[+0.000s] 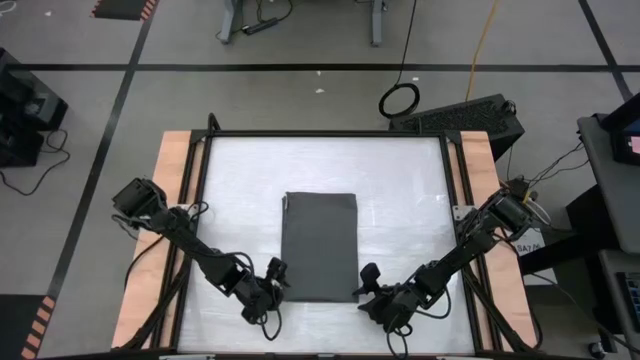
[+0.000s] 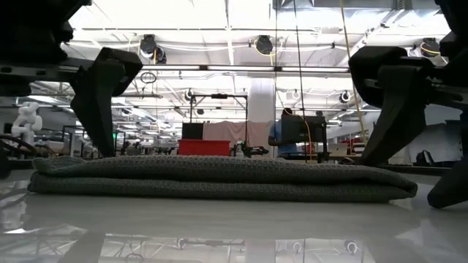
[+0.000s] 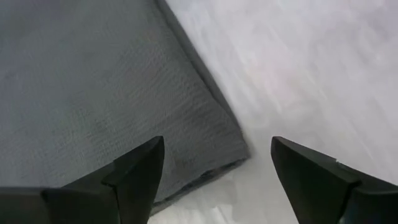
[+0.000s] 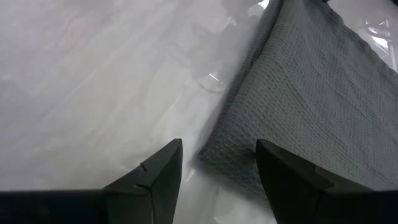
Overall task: Roll towel
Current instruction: Roll the gray towel
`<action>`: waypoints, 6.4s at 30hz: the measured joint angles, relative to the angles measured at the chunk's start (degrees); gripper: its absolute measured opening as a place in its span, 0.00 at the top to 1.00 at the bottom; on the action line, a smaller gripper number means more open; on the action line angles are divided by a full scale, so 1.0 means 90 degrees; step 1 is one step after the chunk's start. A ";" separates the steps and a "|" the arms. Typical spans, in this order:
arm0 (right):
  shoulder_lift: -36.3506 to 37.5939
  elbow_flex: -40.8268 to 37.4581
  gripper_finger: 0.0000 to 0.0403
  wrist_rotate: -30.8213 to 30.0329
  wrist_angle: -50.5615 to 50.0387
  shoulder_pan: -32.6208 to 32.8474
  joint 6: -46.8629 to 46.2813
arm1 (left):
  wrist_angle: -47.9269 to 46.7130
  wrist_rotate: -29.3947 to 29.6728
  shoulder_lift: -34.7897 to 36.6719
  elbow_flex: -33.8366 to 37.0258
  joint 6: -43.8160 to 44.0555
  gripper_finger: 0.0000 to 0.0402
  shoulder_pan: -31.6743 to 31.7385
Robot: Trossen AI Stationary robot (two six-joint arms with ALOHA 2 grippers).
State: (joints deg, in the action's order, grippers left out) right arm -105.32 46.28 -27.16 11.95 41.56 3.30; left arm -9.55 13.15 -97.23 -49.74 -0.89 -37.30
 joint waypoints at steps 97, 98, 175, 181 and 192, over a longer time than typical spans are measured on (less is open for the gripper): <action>0.1149 -0.0005 1.00 0.4056 -0.0062 -0.1479 -0.7149 | 0.2024 -0.1495 0.0394 0.0786 0.5706 0.98 0.0160; 0.1149 -0.0005 1.00 0.4058 -0.0063 -0.1526 -0.7125 | 0.2019 -0.1482 0.0394 0.0820 0.5725 0.98 0.0160; -0.0705 -0.0002 0.29 0.0543 0.2309 -0.0487 -0.3307 | 0.0652 -0.0514 0.0390 0.0873 0.5729 0.90 0.0157; -0.0910 0.0005 0.29 0.0670 0.2314 -0.0512 -0.3430 | 0.0644 -0.0514 0.0393 0.0862 0.5727 0.71 0.0155; -0.0911 0.0005 0.29 0.0699 0.2254 -0.0537 -0.3605 | -0.1237 -0.1096 0.1540 0.0198 0.5077 0.42 0.0105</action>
State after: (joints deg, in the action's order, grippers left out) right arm -113.51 46.33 -20.86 32.23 36.73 -29.14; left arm -20.69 3.28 -83.38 -47.96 44.81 -36.36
